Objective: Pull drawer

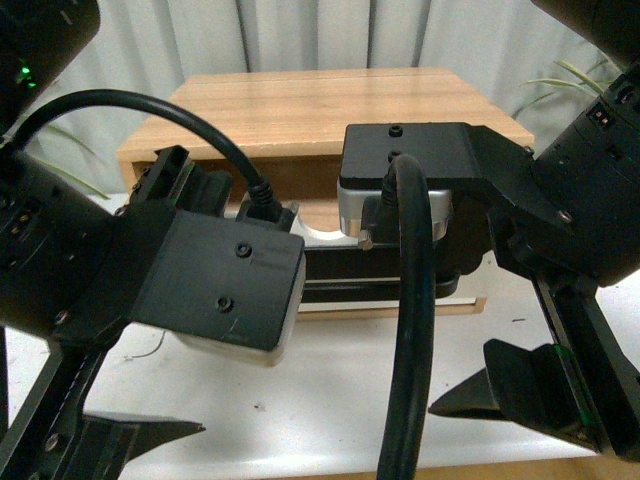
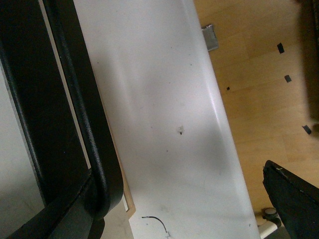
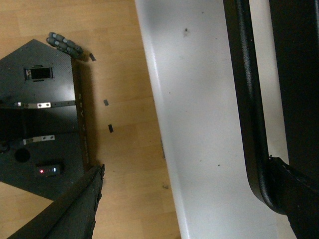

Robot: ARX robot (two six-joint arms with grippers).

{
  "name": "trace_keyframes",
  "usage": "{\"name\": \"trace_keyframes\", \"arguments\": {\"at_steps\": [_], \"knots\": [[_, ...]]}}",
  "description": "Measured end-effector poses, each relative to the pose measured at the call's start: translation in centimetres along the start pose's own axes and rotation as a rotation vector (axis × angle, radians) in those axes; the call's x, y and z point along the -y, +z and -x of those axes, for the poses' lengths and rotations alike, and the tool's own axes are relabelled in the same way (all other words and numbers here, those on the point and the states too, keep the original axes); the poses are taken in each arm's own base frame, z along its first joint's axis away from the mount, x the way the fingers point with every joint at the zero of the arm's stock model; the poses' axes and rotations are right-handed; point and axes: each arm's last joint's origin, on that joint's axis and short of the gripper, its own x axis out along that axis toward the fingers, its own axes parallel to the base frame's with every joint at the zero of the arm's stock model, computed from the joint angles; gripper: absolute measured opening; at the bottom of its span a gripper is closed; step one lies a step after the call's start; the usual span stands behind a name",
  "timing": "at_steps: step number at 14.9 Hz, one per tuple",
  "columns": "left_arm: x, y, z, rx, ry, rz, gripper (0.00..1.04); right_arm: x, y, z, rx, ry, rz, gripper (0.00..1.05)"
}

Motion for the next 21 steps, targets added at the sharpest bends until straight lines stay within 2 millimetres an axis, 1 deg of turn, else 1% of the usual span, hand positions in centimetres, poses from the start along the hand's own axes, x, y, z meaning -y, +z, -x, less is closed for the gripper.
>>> {"name": "trace_keyframes", "arguments": {"at_steps": [3, 4, 5, 6, 7, 8, 11, 12, 14, 15, 17, 18, 19, 21], "knots": [[1.5, 0.1, 1.0, 0.015, -0.004, -0.019, 0.98, -1.3, 0.1, 0.3, -0.015, 0.014, -0.006, 0.98], [1.9, 0.2, 1.2, 0.022, 0.029, -0.018, 0.98, -1.5, 0.3, 0.4, -0.019, 0.017, 0.005, 0.98], [2.6, 0.2, 2.2, 0.047, 0.161, 0.026, 0.98, -2.5, 0.3, 1.4, 0.055, -0.034, -0.015, 0.98], [2.8, 0.6, 4.4, 0.096, 0.281, 0.050, 0.98, -3.1, 0.3, 2.5, 0.118, -0.124, -0.033, 0.98], [3.3, 0.6, 5.8, 0.128, 0.371, 0.074, 0.98, -3.3, 0.0, 3.7, 0.169, -0.197, -0.062, 0.98], [3.5, 0.4, 6.3, 0.139, 0.405, 0.087, 0.98, -3.6, -0.4, 4.3, 0.181, -0.243, -0.079, 0.98], [4.0, -0.1, 6.8, 0.143, 0.443, 0.122, 0.98, -3.9, -0.8, 4.9, 0.192, -0.297, -0.094, 0.98], [4.6, -1.0, 7.4, 0.149, 0.503, 0.176, 0.98, -4.2, -1.7, 5.9, 0.211, -0.400, -0.132, 0.98], [6.0, -2.7, 8.9, 0.209, 0.676, 0.324, 0.98, -5.2, -4.3, 8.2, 0.241, -0.643, -0.249, 0.98], [7.1, -3.5, 9.5, 0.220, 0.750, 0.410, 0.98, -6.3, -5.5, 9.2, 0.257, -0.736, -0.309, 0.98], [10.6, -5.2, 10.7, 0.286, 0.866, 0.674, 0.98, -9.5, -7.7, 10.5, 0.285, -0.940, -0.429, 0.98], [12.3, -5.5, 11.4, 0.343, 0.891, 0.785, 0.98, -11.0, -8.5, 10.7, 0.299, -1.022, -0.502, 0.98], [13.8, -5.7, 12.6, 0.400, 0.930, 0.902, 0.98, -12.6, -9.3, 10.5, 0.303, -1.081, -0.575, 0.98], [16.0, -5.7, 14.3, 0.471, 1.022, 1.075, 0.98, -15.6, -10.3, 10.0, 0.326, -1.173, -0.711, 0.98]]}}
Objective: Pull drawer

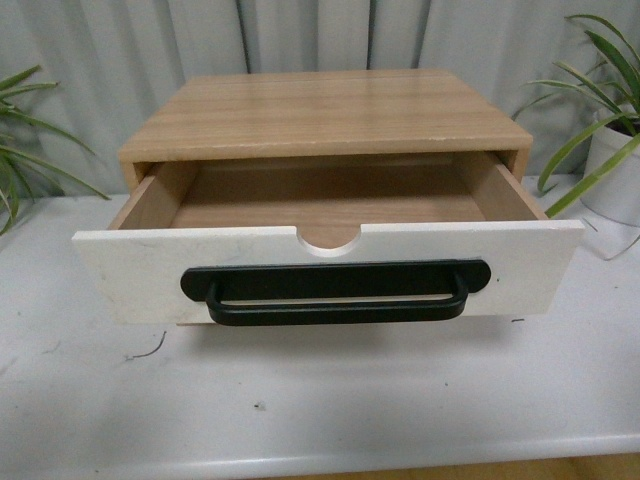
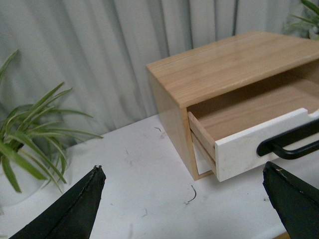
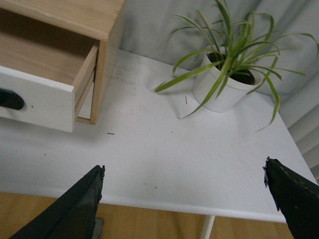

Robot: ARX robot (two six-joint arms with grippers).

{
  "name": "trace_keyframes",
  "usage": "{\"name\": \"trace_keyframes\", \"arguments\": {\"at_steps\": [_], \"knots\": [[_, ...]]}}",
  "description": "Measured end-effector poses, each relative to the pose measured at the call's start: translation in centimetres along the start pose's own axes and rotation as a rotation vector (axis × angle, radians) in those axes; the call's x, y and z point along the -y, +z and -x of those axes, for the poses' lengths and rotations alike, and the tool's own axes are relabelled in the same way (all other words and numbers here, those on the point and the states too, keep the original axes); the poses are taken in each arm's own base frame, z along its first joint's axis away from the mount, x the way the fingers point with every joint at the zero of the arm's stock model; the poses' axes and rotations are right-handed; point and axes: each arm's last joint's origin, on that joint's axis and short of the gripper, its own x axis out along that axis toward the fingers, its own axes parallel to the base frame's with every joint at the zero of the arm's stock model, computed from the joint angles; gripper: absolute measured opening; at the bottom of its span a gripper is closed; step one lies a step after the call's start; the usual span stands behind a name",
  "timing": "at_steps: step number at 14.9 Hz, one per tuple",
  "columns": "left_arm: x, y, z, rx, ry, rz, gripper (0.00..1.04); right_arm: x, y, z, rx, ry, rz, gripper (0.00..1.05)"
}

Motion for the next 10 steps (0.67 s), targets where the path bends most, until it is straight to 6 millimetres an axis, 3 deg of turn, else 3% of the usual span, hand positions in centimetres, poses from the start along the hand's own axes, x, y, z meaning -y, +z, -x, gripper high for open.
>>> {"name": "trace_keyframes", "arguments": {"at_steps": [2, 4, 6, 8, 10], "knots": [[-0.6, -1.3, 1.0, -0.018, 0.088, 0.163, 0.98, 0.3, -1.3, 2.1, 0.043, -0.152, -0.150, 0.98], [-0.6, -2.3, 0.9, -0.049, 0.110, 0.315, 0.98, 1.3, -2.4, 2.9, 0.048, -0.354, -0.328, 0.98], [-0.5, -2.2, 0.9, -0.042, 0.106, 0.341, 0.98, 1.2, -2.3, 2.9, 0.057, -0.333, -0.364, 0.98], [0.4, -2.4, 0.8, 0.052, 0.186, 0.235, 0.78, 1.1, -3.2, 3.2, 0.248, -0.192, -0.393, 0.80], [1.4, -2.9, 0.5, 0.052, 0.199, 0.234, 0.54, 0.4, -4.0, 2.9, 0.279, -0.054, -0.377, 0.54]]}}
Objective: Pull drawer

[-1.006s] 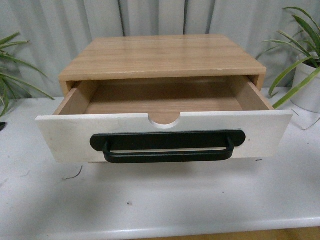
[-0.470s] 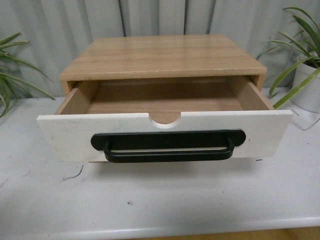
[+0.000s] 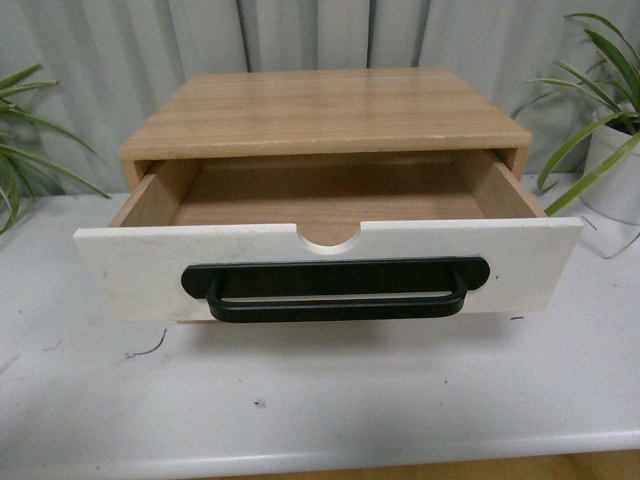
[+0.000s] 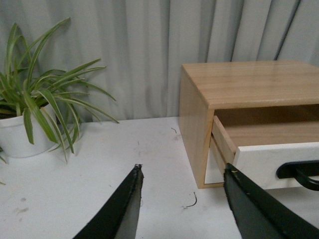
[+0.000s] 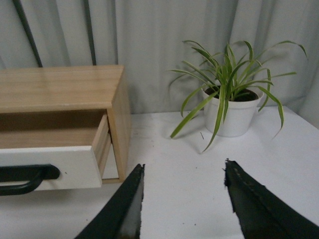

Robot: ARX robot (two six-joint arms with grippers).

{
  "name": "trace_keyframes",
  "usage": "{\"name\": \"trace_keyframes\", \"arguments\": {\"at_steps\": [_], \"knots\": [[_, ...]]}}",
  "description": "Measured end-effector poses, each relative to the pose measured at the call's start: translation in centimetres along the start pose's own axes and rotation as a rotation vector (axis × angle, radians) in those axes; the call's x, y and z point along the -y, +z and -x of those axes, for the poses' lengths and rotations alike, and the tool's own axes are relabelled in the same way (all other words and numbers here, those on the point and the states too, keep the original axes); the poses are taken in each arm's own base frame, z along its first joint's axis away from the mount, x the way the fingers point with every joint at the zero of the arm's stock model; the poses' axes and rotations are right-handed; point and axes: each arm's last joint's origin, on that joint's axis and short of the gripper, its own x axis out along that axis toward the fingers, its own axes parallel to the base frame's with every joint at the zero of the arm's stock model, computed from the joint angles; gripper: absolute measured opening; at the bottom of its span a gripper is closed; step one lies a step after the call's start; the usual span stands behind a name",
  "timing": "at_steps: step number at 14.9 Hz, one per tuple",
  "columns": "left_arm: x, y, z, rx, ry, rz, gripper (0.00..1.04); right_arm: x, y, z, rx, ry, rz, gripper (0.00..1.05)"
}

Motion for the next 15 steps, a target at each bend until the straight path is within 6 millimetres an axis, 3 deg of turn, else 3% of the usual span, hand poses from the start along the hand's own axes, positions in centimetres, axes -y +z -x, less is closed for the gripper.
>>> {"name": "trace_keyframes", "arguments": {"at_steps": [4, 5, 7, 9, 15], "knots": [[1.1, -1.1, 0.0, 0.000, 0.006, 0.000, 0.07, 0.0, -1.3, 0.0, 0.003, 0.000, 0.000, 0.07], [1.3, -1.3, 0.0, 0.002, 0.011, -0.004, 0.02, 0.0, -1.6, 0.0, -0.002, 0.000, -0.001, 0.02], [2.5, -1.6, 0.0, 0.000, -0.017, -0.007, 0.02, 0.0, -2.1, 0.0, -0.008, 0.000, -0.001, 0.02], [2.3, -2.6, 0.0, -0.001, 0.015, -0.008, 0.02, 0.0, -2.4, 0.0, -0.002, 0.002, -0.001, 0.02], [2.3, -2.6, 0.0, 0.000, 0.012, -0.010, 0.02, -0.1, -3.4, 0.0, 0.002, 0.002, -0.004, 0.02]]}}
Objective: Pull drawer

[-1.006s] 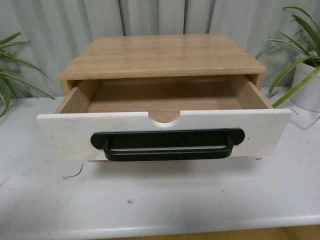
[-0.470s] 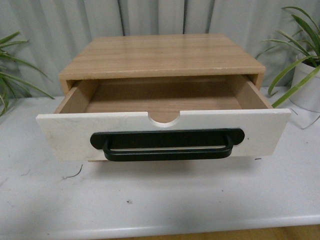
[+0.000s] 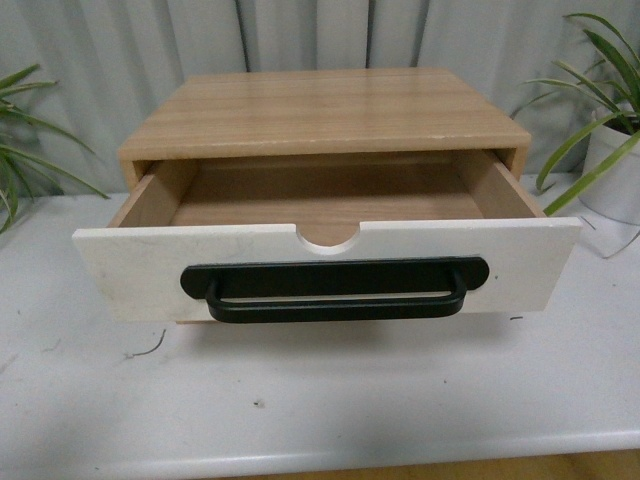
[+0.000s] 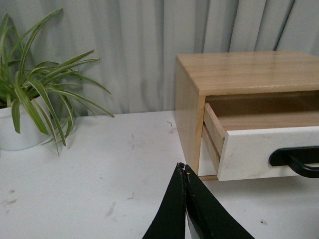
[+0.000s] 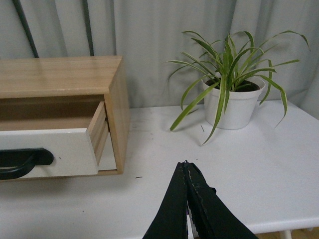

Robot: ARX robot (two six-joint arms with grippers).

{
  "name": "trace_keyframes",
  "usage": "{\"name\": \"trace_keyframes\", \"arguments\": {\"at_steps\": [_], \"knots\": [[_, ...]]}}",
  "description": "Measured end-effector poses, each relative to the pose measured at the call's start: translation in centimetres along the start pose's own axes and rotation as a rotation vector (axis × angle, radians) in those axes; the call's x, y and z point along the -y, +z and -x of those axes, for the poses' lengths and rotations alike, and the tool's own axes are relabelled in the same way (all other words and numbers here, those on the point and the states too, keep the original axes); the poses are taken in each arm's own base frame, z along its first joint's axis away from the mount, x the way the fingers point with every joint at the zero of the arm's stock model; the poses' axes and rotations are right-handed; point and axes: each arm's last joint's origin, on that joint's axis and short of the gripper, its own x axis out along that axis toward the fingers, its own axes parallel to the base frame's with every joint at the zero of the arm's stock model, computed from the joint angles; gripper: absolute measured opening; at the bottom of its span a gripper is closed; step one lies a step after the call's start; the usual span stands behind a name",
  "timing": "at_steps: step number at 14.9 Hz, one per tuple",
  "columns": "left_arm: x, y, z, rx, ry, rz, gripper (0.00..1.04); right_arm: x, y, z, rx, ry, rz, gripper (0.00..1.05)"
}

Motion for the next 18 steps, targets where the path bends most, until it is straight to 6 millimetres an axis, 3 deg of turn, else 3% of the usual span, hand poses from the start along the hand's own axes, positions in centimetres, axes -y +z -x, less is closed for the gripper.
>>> {"name": "trace_keyframes", "arguments": {"at_steps": [4, 12, 13, 18], "knots": [[0.00, 0.00, 0.00, 0.000, 0.000, 0.000, 0.02, 0.00, 0.01, 0.00, 0.002, 0.000, 0.000, 0.02], [0.00, 0.00, 0.00, 0.000, 0.000, 0.000, 0.95, 0.00, 0.01, 0.00, 0.002, 0.000, 0.000, 0.97], [0.00, 0.00, 0.00, 0.000, 0.000, -0.004, 0.99, 0.00, 0.02, 0.00, 0.002, 0.000, -0.001, 0.98], [0.00, 0.00, 0.00, 0.000, 0.000, -0.005, 0.98, 0.00, 0.01, 0.00, 0.002, 0.000, -0.001, 0.98]]}}
